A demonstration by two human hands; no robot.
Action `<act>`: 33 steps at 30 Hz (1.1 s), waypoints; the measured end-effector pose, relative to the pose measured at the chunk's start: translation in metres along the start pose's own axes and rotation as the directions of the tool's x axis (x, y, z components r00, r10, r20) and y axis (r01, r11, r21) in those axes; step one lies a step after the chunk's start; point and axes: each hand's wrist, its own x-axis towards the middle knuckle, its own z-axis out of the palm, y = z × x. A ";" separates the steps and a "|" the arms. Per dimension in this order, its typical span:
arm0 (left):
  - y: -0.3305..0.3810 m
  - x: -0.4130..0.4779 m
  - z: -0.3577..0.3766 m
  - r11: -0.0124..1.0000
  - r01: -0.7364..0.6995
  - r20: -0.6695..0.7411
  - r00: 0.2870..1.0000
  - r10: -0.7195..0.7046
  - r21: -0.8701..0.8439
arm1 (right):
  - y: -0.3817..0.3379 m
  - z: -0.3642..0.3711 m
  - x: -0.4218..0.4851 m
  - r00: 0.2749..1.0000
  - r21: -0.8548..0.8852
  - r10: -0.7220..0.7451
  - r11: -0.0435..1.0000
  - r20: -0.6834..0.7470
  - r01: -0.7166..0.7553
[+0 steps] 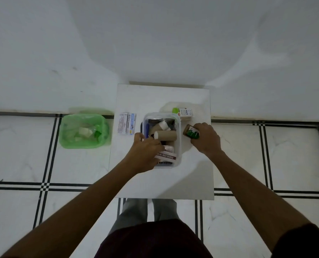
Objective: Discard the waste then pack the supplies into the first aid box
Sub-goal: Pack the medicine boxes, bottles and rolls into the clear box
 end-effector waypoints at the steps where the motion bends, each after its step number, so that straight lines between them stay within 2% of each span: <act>1: 0.001 0.000 0.001 1.000 -0.007 0.016 1.000 0.007 0.011 | 0.000 -0.004 -0.001 1.000 0.017 0.000 1.000 -0.020 0.000; 6: -0.002 0.003 0.003 1.000 0.023 0.070 0.997 -0.024 0.002 | -0.013 -0.026 -0.011 0.994 0.085 -0.036 0.995 -0.106 0.045; 11: -0.002 -0.008 0.009 0.999 0.035 -0.005 0.999 -0.035 -0.030 | -0.054 -0.059 -0.029 0.963 0.163 -0.213 0.957 -0.165 0.240; 13: 0.001 -0.021 0.013 0.997 0.064 -0.080 0.994 -0.067 -0.041 | -0.072 -0.064 -0.040 0.942 0.206 -0.321 0.919 -0.102 0.336; 15: 0.002 -0.035 0.017 0.994 0.099 -0.228 0.968 -0.105 -0.038 | -0.088 -0.059 -0.048 0.908 0.194 -0.418 0.893 0.018 0.407; 18: -0.001 -0.052 0.023 0.968 0.227 -0.328 0.911 -0.251 -0.111 | -0.101 -0.038 -0.049 0.872 0.123 -0.450 0.893 0.192 0.433; 20: -0.003 -0.058 0.025 0.942 0.293 -0.293 0.897 -0.330 -0.162 | -0.102 -0.025 -0.046 0.862 0.080 -0.438 0.898 0.254 0.433; 26: 0.004 -0.048 0.021 0.917 0.366 -0.088 0.920 -0.382 -0.160 | -0.094 0.004 -0.035 0.856 0.042 -0.414 0.905 0.309 0.423; 28: 0.008 -0.044 0.021 0.909 0.392 -0.036 0.916 -0.401 -0.145 | -0.094 0.009 -0.032 0.861 0.049 -0.411 0.908 0.299 0.416; 33: 0.012 -0.042 0.020 0.903 0.411 -0.009 0.909 -0.416 -0.126 | -0.096 0.011 -0.028 0.890 0.085 -0.396 0.918 0.227 0.387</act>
